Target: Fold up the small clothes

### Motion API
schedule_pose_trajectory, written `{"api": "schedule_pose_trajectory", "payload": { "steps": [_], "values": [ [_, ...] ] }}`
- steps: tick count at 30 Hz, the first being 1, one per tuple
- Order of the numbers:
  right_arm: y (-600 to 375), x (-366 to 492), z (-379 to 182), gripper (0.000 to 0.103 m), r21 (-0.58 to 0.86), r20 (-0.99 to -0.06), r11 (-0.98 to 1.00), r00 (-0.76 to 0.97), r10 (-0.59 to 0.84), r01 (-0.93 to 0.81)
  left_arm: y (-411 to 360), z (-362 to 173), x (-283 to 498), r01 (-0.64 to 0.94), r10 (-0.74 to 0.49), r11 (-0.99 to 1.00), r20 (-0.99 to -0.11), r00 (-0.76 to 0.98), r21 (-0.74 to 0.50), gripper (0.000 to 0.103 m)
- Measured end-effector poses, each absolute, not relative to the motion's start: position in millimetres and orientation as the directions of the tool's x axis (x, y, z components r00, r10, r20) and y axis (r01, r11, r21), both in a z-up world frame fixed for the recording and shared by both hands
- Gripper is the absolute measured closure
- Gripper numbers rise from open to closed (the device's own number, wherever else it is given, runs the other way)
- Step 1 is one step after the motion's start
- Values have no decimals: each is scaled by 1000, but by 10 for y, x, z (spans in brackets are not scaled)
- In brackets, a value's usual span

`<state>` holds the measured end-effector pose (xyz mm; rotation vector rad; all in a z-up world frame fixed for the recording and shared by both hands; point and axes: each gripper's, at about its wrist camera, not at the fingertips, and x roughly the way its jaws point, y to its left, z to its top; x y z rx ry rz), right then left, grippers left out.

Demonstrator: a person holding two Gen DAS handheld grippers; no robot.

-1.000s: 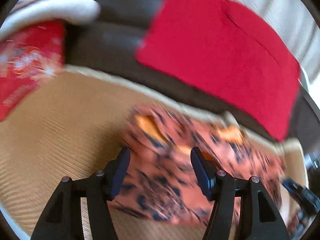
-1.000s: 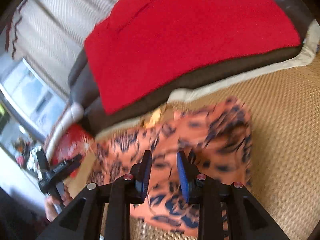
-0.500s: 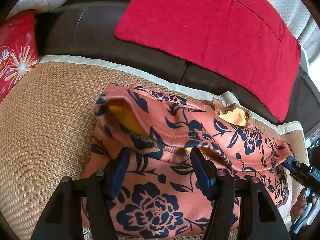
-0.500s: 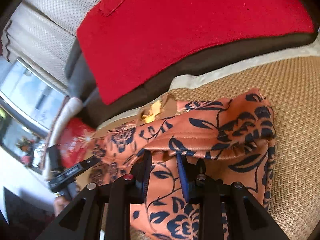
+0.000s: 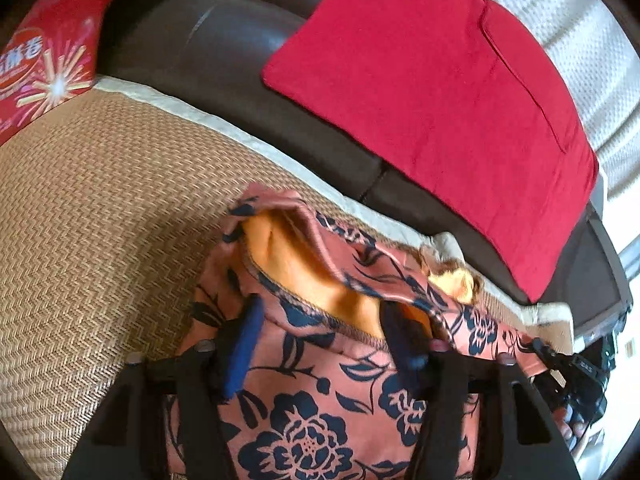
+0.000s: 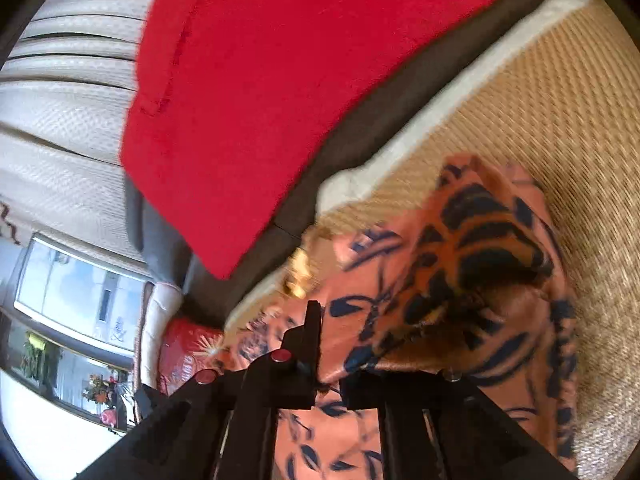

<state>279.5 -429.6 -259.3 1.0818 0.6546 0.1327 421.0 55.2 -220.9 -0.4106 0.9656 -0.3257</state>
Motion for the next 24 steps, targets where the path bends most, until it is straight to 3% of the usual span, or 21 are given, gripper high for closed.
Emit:
{"api": "schedule_pose_trajectory", "payload": {
  "steps": [2,5,9,11,14,16,17,18,24],
  "values": [
    [-4264,2889,-2464,95,866,-368,479,834,411,145,607,-2190,4227,72,-443,872,-717,539,-484,70],
    [-4348,3030,-2396,91,887,-320,444,859,398,125,632,-2209,4272,69,-433,876,-716,548,-477,74],
    [-4530,3339,-2677,88,916,-345,330,866,362,228,592,-2255,4355,48,-433,872,-722,540,-487,74],
    [-4567,3504,-2831,77,913,-386,291,840,382,287,583,-2249,4378,44,-434,870,-722,539,-490,74],
    [-4559,3628,-2920,73,893,-440,288,810,388,347,488,-2258,4426,37,-394,896,-753,527,-443,74],
    [-4528,3651,-2811,56,879,-465,314,795,390,360,484,-2278,4453,23,-372,907,-772,515,-421,74],
    [-4471,3668,-2736,35,873,-473,335,784,402,355,504,-2289,4461,12,-375,902,-773,512,-431,74],
    [-4402,3672,-2633,30,867,-474,369,780,408,334,532,-2290,4467,1,-382,896,-770,510,-444,74],
    [-3584,3750,-2287,31,816,-522,548,638,567,181,727,-2086,4441,-45,-348,892,-746,567,-450,74]
  ]
}}
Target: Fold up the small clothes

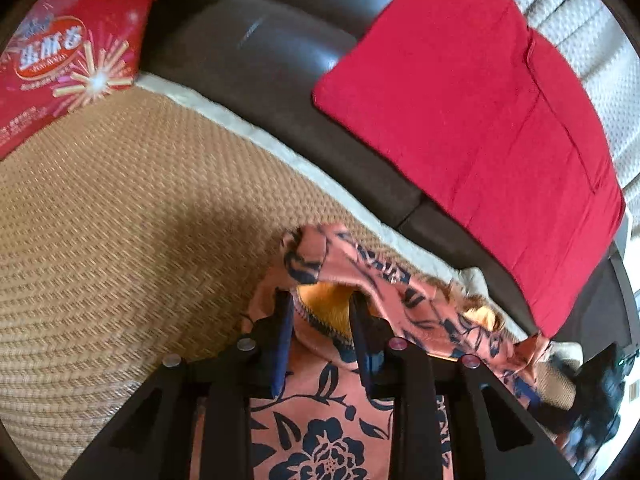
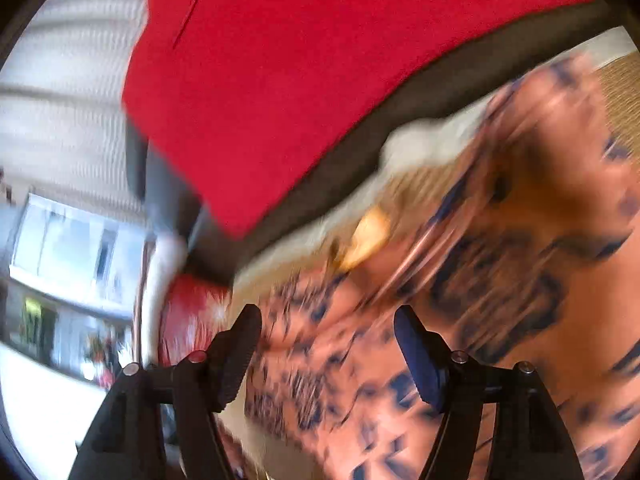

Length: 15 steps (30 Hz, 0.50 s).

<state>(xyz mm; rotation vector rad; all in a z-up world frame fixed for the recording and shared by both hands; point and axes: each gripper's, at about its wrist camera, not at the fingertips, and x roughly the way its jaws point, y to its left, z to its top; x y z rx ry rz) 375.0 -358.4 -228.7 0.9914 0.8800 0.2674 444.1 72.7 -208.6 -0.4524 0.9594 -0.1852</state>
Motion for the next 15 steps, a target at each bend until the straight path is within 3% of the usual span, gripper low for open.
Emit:
{"api": "schedule_pose_trajectory", "payload": {
  "steps": [5,7,11,13,14,15],
  "values": [
    [-2982,3934,-2523,31,848,-506,506,529,682,158,855,-1940,4402,-61,-323,895,-734,597,-443,72],
    [-2748,4048,-2496,31,815,-547,557,532,646,161,922,-1948,4444,-73,-317,894,-738,595,-442,71],
    [-2619,4192,-2546,31,858,-494,477,563,662,190,1030,-1960,4490,-99,-336,873,-735,590,-478,71],
    [-2594,4321,-2550,43,850,-502,483,598,624,210,1076,-1950,4487,-102,-340,867,-730,593,-487,71],
    [-2549,4380,-2514,71,843,-507,499,610,610,202,1102,-1936,4486,-102,-340,867,-728,595,-488,71],
    [-2493,4461,-2452,78,839,-509,510,611,607,192,1128,-1926,4486,-104,-337,868,-729,596,-486,71]
  ]
}}
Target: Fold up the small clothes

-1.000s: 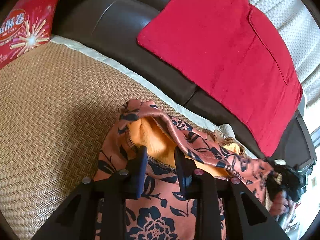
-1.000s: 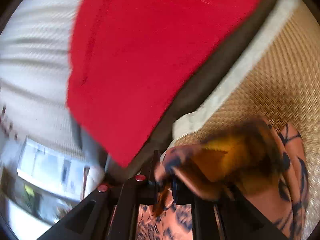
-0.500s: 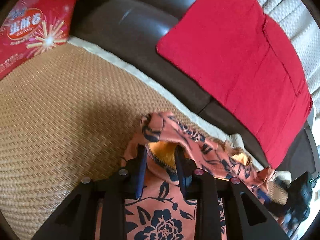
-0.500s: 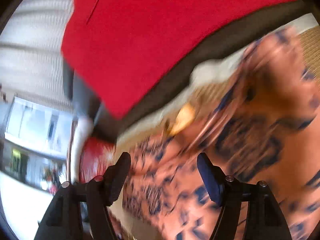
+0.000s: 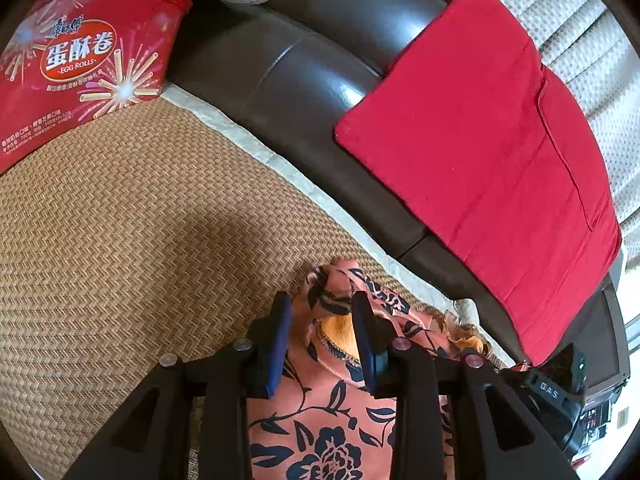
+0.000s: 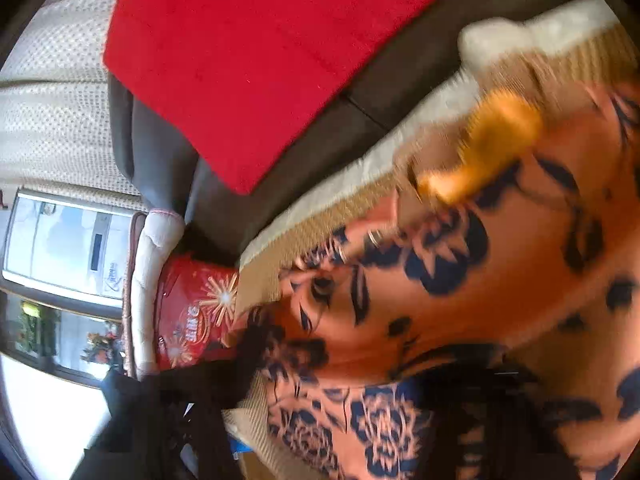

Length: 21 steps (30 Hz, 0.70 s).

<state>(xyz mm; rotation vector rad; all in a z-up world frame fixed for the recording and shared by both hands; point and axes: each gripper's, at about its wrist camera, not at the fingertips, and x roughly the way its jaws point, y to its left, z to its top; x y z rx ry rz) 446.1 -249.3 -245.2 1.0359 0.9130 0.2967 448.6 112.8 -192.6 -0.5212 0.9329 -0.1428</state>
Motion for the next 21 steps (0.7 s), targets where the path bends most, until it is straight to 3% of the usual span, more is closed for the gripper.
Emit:
{"api": "schedule_pose_trajectory", "payload": {
  "steps": [5,10,12,15,21],
  "values": [
    [-2535,4570,-2097,78,836,-474,534,658,585,126,1233,-1939,4510,-122,-335,863,-736,589,-490,71],
    [-2609,4933,-2174,70,773,-588,586,621,519,243,1250,-2023,4544,-137,-328,868,-759,562,-478,70],
    [-2678,5046,-2383,38,763,-636,550,548,544,340,1250,-2094,4567,-142,-324,875,-779,536,-462,70],
    [-2719,4950,-2406,37,801,-593,494,568,571,338,1269,-2177,4591,-154,-334,872,-795,506,-464,70],
    [-2634,4346,-2017,35,832,-516,530,579,631,164,1351,-2198,4575,-163,-337,866,-793,508,-473,70]
  ]
}}
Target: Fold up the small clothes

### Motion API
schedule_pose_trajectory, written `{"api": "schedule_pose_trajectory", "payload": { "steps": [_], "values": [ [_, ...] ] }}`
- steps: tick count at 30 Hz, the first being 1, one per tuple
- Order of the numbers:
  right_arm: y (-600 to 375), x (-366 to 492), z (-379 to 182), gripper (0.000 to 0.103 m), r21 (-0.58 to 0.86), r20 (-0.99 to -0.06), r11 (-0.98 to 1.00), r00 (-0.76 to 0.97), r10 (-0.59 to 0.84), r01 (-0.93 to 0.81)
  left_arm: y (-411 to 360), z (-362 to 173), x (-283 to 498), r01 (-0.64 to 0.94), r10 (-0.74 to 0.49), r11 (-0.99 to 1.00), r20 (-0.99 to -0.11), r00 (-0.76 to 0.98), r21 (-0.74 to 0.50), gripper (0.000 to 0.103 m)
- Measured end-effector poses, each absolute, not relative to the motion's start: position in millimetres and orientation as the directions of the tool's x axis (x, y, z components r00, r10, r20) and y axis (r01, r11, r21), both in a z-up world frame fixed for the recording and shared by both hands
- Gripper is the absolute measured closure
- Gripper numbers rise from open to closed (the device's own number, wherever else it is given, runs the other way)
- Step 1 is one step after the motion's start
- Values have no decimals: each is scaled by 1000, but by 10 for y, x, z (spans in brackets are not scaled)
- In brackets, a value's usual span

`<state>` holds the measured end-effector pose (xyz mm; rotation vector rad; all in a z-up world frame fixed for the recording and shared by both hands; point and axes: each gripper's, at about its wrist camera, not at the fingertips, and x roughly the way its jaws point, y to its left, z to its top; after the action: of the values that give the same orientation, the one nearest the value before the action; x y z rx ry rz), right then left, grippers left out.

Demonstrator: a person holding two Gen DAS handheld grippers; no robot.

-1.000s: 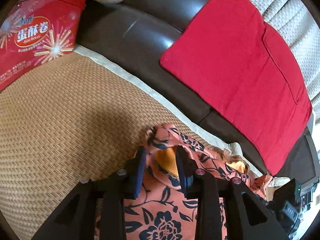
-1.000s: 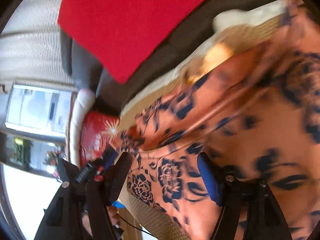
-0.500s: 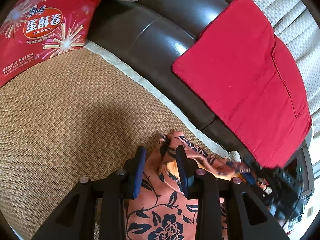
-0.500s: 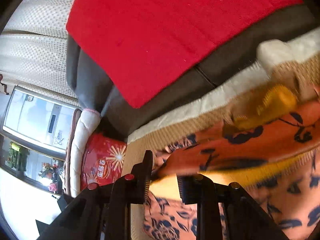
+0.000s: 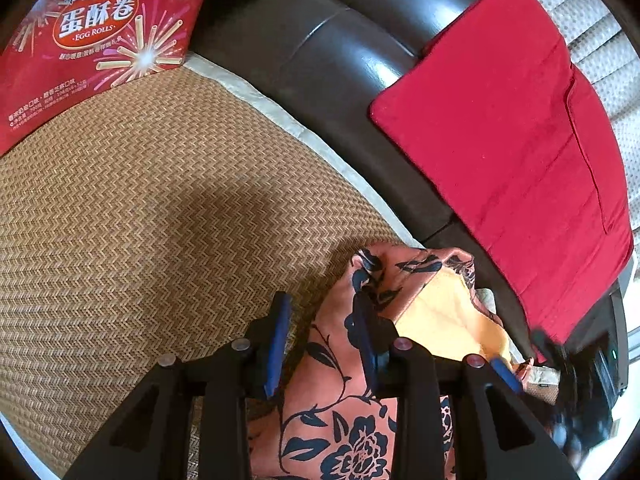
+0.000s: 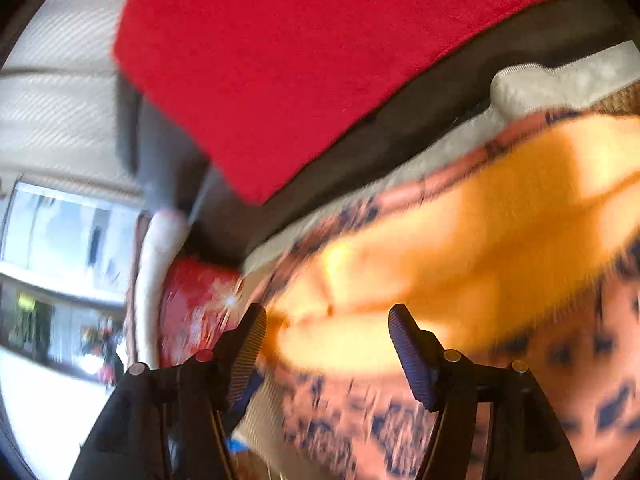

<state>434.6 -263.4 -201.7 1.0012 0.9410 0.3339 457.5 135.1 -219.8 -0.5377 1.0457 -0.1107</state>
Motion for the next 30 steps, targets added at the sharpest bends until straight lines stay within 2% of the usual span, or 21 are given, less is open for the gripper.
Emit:
{"api": "schedule_pose_trajectory", "payload": {
  "steps": [3,8,13,14,15,17,19,21,22,24,26,30],
  "values": [
    [-2495,4156,-2073,35,826,-539,535,527,657,179,1350,-2231,4566,-166,-348,862,-796,496,-480,70],
    [-2346,4179,-2473,35,776,-631,531,453,630,341,1335,-2207,4507,-158,-348,864,-794,498,-477,70],
    [-2488,4187,-2508,37,825,-564,420,586,582,377,1392,-2209,4532,-171,-336,866,-799,500,-471,70],
    [-2508,4202,-2462,41,835,-545,424,626,558,349,1392,-2216,4536,-169,-340,865,-799,496,-473,70],
    [-2532,4227,-2415,51,846,-523,424,658,542,323,1390,-2218,4548,-168,-343,865,-800,492,-473,70],
    [-2566,4303,-2301,60,881,-455,398,693,559,257,1366,-2228,4560,-161,-340,869,-802,491,-467,70],
    [-2561,4370,-2180,60,890,-421,408,712,561,205,1346,-2239,4573,-155,-341,873,-805,486,-463,70],
    [-2538,4445,-2042,67,886,-407,434,725,556,164,1322,-2260,4592,-156,-342,873,-807,481,-463,70],
    [-2512,4489,-1967,71,862,-432,481,725,537,158,1307,-2267,4596,-156,-342,873,-808,479,-462,70],
    [-2389,4583,-1811,88,713,-577,676,704,413,188,1285,-2279,4604,-153,-344,874,-810,476,-461,70],
    [-2393,4725,-1884,88,670,-634,703,677,374,239,1222,-2280,4619,-142,-350,876,-811,469,-461,70],
    [-2562,4770,-2002,85,670,-656,687,658,369,283,1116,-2333,4652,-114,-357,886,-820,447,-449,68]
  ]
}}
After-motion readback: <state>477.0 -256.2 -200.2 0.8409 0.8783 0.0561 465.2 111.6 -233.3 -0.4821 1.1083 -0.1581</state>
